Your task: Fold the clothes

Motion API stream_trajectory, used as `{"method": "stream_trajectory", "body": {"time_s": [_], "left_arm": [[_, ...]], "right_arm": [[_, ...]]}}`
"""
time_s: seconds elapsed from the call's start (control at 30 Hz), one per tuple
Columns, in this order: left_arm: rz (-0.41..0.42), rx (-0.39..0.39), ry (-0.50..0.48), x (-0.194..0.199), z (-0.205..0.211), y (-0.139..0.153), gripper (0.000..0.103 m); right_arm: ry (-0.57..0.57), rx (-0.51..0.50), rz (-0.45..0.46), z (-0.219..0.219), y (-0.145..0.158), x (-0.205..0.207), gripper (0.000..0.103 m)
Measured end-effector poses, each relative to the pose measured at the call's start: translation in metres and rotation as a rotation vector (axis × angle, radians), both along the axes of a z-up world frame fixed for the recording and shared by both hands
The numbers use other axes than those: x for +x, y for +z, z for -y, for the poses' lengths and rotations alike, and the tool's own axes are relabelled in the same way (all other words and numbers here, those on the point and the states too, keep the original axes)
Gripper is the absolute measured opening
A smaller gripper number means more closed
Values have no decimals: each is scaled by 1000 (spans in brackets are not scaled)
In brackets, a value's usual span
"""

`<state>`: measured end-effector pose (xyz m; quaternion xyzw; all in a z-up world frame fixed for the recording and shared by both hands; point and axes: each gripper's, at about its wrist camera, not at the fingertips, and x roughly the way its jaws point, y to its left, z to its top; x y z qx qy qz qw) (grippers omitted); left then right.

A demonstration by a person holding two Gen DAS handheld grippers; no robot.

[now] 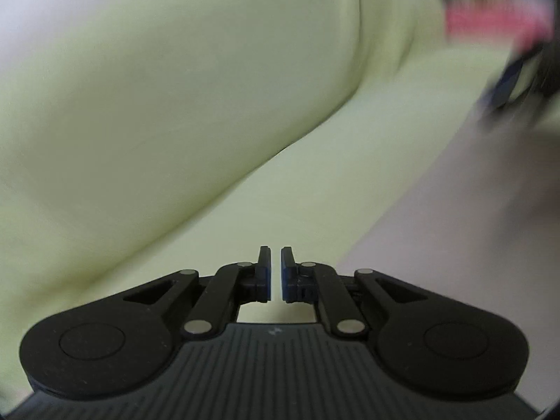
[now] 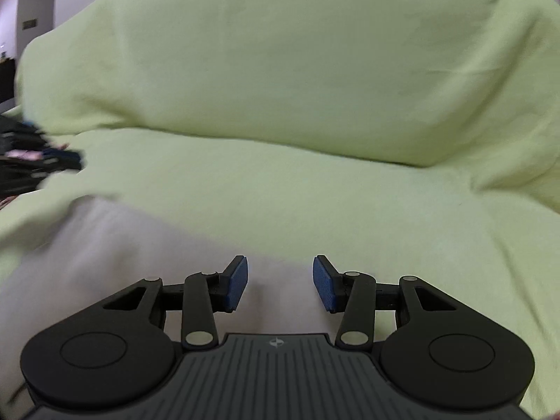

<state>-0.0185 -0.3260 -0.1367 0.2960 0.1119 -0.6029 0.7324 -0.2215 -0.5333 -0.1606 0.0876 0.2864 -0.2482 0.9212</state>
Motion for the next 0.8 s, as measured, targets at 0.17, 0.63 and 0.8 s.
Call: {"method": "stream_trajectory", "body": {"time_s": [0.17,0.63,0.8], "left_arm": [[-33,115,81,3,19,-48,8],[-148,209,-185,38,52,-43,11],[-197,407,-81,49,71,-11,10]], "right_arm": [[-8,35,-46,29,-32,0,24],[-78,18,-116,43,-26,-10,16],[-247,117,-289,64,11,-14,19]]}}
